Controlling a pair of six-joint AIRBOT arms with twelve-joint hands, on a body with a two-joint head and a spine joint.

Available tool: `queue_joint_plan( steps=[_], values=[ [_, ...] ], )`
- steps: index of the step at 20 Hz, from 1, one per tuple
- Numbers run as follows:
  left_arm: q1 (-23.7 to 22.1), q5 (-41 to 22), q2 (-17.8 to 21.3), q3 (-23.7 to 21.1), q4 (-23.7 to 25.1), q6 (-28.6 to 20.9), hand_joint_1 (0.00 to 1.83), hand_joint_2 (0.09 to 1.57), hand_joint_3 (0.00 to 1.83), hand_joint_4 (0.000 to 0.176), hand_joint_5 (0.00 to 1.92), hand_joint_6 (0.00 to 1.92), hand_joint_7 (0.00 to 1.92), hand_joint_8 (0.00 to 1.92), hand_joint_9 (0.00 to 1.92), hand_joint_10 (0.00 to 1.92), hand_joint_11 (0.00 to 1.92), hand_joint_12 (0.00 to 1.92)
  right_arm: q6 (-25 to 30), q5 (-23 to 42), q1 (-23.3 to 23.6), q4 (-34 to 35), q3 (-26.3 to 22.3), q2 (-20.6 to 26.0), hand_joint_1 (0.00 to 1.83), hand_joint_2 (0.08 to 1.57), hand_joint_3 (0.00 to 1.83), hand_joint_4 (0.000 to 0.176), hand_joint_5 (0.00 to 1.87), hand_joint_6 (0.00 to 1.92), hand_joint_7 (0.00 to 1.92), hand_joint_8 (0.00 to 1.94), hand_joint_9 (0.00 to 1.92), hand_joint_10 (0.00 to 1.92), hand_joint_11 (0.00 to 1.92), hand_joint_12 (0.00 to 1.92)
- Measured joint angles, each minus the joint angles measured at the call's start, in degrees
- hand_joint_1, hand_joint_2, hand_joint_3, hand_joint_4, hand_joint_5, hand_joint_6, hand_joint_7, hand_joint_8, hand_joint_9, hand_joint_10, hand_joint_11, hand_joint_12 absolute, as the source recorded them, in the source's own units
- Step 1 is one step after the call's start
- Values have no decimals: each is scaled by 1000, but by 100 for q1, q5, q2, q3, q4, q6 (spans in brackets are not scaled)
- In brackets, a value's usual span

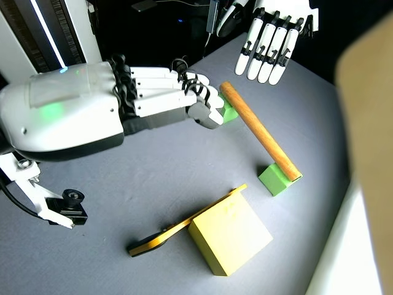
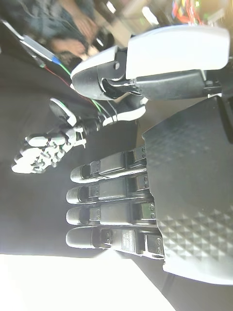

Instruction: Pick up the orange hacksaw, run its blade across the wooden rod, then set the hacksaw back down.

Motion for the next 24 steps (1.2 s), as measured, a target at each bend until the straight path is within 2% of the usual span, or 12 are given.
queue_joint_plan(
  steps=[2,5,7,9,11,13,15,16,19,20,22,24],
  values=[
    [-4,7,0,9,-39,28,54,1243,0,0,156,0,133,0,144,0,0,442,168,-264,0,385,-138,151,302,1099,0,0,193,2,210,3,201,7,0,782],
    [-13,-114,0,9,-31,203,84,1227,0,0,166,3,153,5,167,7,0,493,177,-782,26,863,-267,354,265,1111,2,0,167,0,199,1,206,5,0,770],
    [-101,-232,7,9,-22,223,82,1226,0,0,167,3,165,8,182,11,0,500,313,-933,24,955,-291,590,308,1090,0,0,133,0,172,0,192,1,0,734],
    [61,-238,33,7,-70,223,94,1221,0,0,149,0,145,2,168,2,0,439,365,-935,-7,1047,-291,778,452,1036,0,0,100,0,146,0,171,0,0,686],
    [295,-133,109,-39,7,225,61,1225,1,0,144,0,141,0,158,0,0,417,385,-726,-369,1519,-291,1008,597,1018,0,0,86,1,118,0,144,0,0,626],
    [295,-81,120,-39,33,227,68,1229,1,0,140,2,141,3,161,4,0,397,385,-535,-1008,2059,-291,1189,641,1028,0,0,90,2,112,1,139,3,0,626],
    [317,81,177,-87,-76,219,65,1233,1,0,144,3,138,3,163,4,0,401,713,-334,-1300,2218,-291,1298,672,1032,1,0,99,4,116,1,153,6,0,658],
    [345,175,240,-131,-81,162,84,1231,0,0,158,7,165,11,181,10,0,403,844,-245,-1388,2273,-291,1335,681,1063,10,0,75,2,91,2,131,3,0,603],
    [413,540,391,-245,-72,151,100,1233,0,0,153,2,151,2,169,2,0,378,1176,9,-1862,2601,-293,1408,812,1062,3,0,62,1,66,1,113,2,0,604],
    [433,651,448,-319,-70,146,101,1235,1,0,156,2,154,2,158,2,0,329,1478,79,-2070,2787,-304,1408,826,1054,0,0,66,2,64,0,122,4,0,657],
    [433,903,564,-511,-74,129,96,1239,2,0,147,0,135,0,137,0,0,301,2223,177,-2472,3023,-304,1408,880,1070,5,0,52,1,31,1,97,1,0,602],
    [413,1193,708,-719,-85,129,78,1234,0,0,149,3,129,1,136,4,0,322,2833,61,-2765,3064,-304,1408,836,1091,8,0,32,0,30,0,97,1,0,593]
  ],
)
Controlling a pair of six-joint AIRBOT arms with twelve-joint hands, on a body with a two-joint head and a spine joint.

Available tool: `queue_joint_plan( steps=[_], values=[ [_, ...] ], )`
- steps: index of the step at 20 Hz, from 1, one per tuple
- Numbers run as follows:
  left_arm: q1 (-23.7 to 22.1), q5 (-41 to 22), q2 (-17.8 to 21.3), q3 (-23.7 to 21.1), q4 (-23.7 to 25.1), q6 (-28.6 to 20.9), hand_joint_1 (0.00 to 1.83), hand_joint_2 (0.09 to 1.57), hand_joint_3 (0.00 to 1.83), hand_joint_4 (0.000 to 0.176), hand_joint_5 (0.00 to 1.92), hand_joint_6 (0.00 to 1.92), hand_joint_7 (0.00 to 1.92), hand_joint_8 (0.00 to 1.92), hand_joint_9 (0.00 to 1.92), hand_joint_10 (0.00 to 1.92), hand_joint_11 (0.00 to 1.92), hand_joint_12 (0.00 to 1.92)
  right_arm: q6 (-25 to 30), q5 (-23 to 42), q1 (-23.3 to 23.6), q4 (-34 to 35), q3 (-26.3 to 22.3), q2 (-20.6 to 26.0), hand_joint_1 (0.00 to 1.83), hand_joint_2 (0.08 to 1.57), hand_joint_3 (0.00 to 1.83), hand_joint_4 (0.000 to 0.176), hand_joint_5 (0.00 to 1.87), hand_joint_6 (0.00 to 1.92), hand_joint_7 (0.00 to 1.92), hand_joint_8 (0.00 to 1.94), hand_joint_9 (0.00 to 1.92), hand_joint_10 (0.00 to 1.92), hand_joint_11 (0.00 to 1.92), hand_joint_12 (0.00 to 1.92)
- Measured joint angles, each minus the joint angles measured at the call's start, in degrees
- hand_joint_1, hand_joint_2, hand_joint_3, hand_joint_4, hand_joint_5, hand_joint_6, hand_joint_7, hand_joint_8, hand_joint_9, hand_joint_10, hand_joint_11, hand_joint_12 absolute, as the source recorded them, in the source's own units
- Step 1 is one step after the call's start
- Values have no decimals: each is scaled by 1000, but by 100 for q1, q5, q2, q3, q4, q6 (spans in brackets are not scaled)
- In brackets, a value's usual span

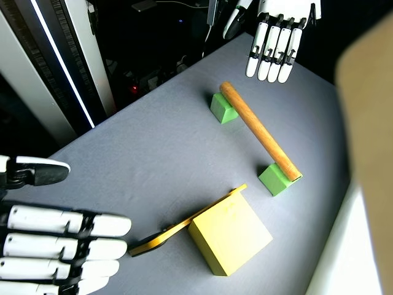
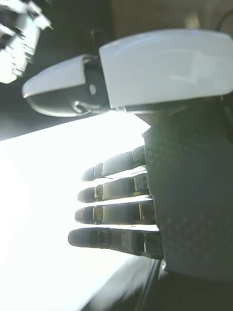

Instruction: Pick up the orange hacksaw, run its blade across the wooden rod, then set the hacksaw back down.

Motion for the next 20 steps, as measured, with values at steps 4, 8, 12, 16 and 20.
queue_joint_plan(
  steps=[4,8,12,16,20],
  values=[
    [-116,503,238,-350,-7,-17,48,1241,1,0,136,3,110,1,124,1,0,329,177,-240,-219,638,-11,13,806,1112,6,0,3,0,48,3,109,4,0,688],
    [-302,717,487,-496,249,-20,35,1242,0,0,118,2,94,2,114,2,0,322,431,-20,-883,1126,387,-245,828,1116,3,0,1,0,43,2,105,1,0,671],
    [-380,780,671,-426,651,-17,30,1245,1,0,110,0,100,0,105,0,0,242,671,525,-1543,1598,916,-785,705,1134,3,0,1,0,32,4,76,3,0,533],
    [-426,627,789,-400,1193,-181,56,1253,2,0,107,0,86,0,85,0,0,236,780,890,-1681,1598,1473,-1261,695,1139,0,0,43,8,89,7,112,9,0,547],
    [-485,369,822,-404,1716,-315,106,1237,0,0,162,7,153,7,158,12,0,429,868,1051,-1620,1064,1711,-1609,717,1132,0,0,40,4,79,3,97,0,0,482]
  ],
)
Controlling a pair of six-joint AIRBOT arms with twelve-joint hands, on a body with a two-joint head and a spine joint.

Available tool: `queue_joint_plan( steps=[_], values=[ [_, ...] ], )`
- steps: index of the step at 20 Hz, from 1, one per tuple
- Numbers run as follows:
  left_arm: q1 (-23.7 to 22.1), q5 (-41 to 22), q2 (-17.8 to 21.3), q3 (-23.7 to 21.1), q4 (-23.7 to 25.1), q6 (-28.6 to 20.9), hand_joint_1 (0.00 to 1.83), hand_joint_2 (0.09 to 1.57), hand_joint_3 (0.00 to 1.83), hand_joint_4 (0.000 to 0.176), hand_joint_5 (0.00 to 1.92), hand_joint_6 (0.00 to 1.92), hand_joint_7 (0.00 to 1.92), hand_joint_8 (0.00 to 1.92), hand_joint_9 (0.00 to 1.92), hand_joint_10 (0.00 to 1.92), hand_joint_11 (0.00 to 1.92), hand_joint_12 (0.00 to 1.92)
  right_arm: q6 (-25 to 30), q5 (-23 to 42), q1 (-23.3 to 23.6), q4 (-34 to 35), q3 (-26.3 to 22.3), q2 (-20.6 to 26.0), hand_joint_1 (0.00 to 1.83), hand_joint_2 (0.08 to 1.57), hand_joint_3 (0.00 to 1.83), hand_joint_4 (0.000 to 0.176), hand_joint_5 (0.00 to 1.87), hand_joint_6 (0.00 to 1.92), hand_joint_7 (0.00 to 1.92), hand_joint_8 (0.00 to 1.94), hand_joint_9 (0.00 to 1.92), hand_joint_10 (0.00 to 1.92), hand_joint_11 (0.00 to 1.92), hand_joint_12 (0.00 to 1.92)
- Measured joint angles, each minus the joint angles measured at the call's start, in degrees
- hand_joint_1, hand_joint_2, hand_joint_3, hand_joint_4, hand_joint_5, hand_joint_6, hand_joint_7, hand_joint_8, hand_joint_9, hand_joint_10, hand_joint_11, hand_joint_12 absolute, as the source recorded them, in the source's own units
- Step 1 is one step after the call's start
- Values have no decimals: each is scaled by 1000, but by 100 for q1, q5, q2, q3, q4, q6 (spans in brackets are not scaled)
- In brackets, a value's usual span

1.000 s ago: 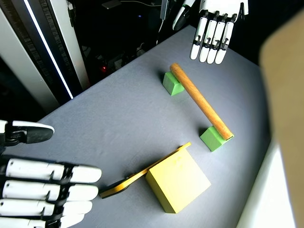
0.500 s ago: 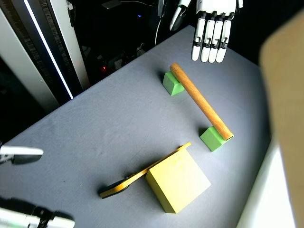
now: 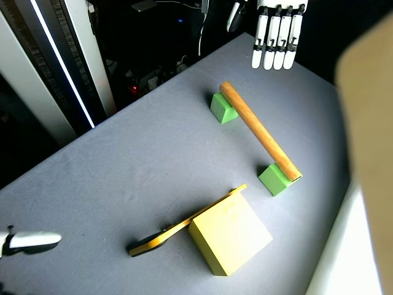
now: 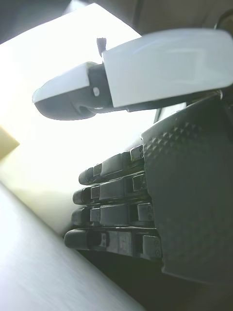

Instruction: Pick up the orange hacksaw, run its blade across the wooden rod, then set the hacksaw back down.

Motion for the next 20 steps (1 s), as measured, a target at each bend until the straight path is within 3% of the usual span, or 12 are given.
queue_joint_plan(
  steps=[3,9,11,13,15,19,20],
  values=[
    [-42,-286,17,-31,520,-264,101,1229,0,0,145,2,131,2,151,4,0,362,11,-42,181,-221,192,-260,727,1128,0,0,58,4,95,2,118,5,0,585],
    [-122,-778,15,-61,1132,-531,135,1231,1,0,150,2,135,2,149,1,0,452,280,-164,695,-1049,994,-704,744,1145,0,0,61,1,69,1,91,1,0,503],
    [-153,-872,-15,-96,1447,-643,130,1227,0,0,136,6,119,4,155,6,0,516,282,-186,785,-1126,1104,-874,698,1167,3,0,44,2,53,2,90,2,0,567],
    [-166,-820,-28,-195,1556,-658,112,1230,0,0,130,2,117,1,157,4,0,498,284,-223,846,-1174,1182,-1016,712,1153,0,0,41,1,52,1,90,2,0,570],
    [-219,-463,-107,-382,1596,-671,83,1232,1,0,133,2,122,2,148,3,0,392,284,-249,997,-1322,1342,-1215,712,1163,1,0,33,4,41,5,79,4,0,492],
    [-256,227,-160,-608,1561,-938,98,1237,1,0,141,2,139,4,137,0,0,398,286,-339,1351,-1467,1615,-1419,715,1143,0,0,36,0,58,2,91,3,0,445],
    [-256,326,-160,-634,1545,-1005,69,1243,2,0,140,1,133,1,122,2,0,354,289,-363,1397,-1460,1617,-1436,640,1157,2,0,13,2,46,0,82,0,0,446]
  ],
)
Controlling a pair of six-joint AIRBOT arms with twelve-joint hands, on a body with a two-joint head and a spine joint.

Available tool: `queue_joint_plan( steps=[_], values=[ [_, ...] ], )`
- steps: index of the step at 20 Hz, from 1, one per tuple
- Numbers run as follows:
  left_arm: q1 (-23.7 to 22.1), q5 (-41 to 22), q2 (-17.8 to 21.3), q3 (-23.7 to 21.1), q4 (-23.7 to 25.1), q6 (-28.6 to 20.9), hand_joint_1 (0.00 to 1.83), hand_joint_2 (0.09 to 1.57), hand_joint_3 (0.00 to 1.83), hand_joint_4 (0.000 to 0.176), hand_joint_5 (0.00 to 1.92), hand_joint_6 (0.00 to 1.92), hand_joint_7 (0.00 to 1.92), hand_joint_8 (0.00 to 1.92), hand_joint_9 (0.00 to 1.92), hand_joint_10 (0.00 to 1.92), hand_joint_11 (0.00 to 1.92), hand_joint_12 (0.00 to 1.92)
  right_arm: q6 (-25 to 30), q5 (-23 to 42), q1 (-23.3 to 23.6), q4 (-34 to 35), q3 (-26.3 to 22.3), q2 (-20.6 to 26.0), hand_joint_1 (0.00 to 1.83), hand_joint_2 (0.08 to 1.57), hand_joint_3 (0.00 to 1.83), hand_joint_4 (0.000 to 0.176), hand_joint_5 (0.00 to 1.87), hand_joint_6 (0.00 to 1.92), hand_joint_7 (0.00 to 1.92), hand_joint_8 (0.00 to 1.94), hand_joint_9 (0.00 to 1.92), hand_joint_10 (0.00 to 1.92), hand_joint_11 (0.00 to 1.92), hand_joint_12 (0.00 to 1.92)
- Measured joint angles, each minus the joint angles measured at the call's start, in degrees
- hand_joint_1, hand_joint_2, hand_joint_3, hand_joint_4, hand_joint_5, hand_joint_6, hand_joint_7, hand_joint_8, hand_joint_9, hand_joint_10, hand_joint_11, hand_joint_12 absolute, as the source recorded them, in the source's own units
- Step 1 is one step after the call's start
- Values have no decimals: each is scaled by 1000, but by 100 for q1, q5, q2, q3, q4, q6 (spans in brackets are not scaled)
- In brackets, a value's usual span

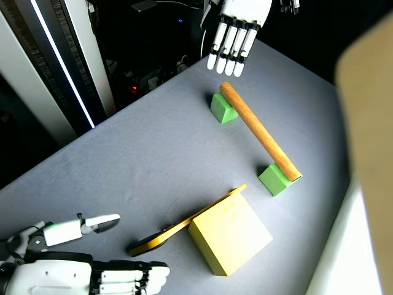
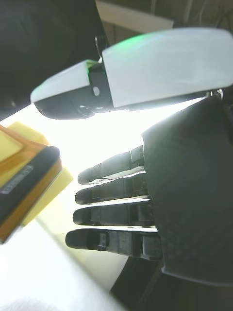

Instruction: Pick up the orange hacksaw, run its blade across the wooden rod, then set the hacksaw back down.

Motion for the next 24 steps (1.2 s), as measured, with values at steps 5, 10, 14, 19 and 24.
queue_joint_plan(
  steps=[5,10,14,19,24],
  values=[
    [31,341,0,-96,299,-247,83,1240,2,0,164,1,148,1,147,2,0,362,15,-192,85,-85,2,-168,623,1153,0,0,34,1,77,1,111,3,0,471],
    [199,426,-85,-72,431,-153,100,1232,0,0,177,5,163,6,166,7,0,389,20,-317,94,-50,4,-223,632,1150,0,0,36,1,69,1,99,1,0,472],
    [310,452,-203,-72,409,-151,99,1242,0,0,180,6,167,6,160,7,0,375,-37,-374,94,-46,4,-260,620,1179,3,0,42,5,74,3,94,3,0,472],
    [420,555,-400,-37,387,-129,101,1245,0,0,161,4,146,4,137,4,0,331,-120,-457,94,-46,2,-396,629,1173,0,0,41,5,72,4,93,5,0,485],
    [446,813,-540,24,188,-120,108,1250,1,0,127,2,105,1,112,0,0,236,-208,-511,136,-28,4,-424,634,1179,3,0,38,0,70,3,96,5,0,474]
  ],
)
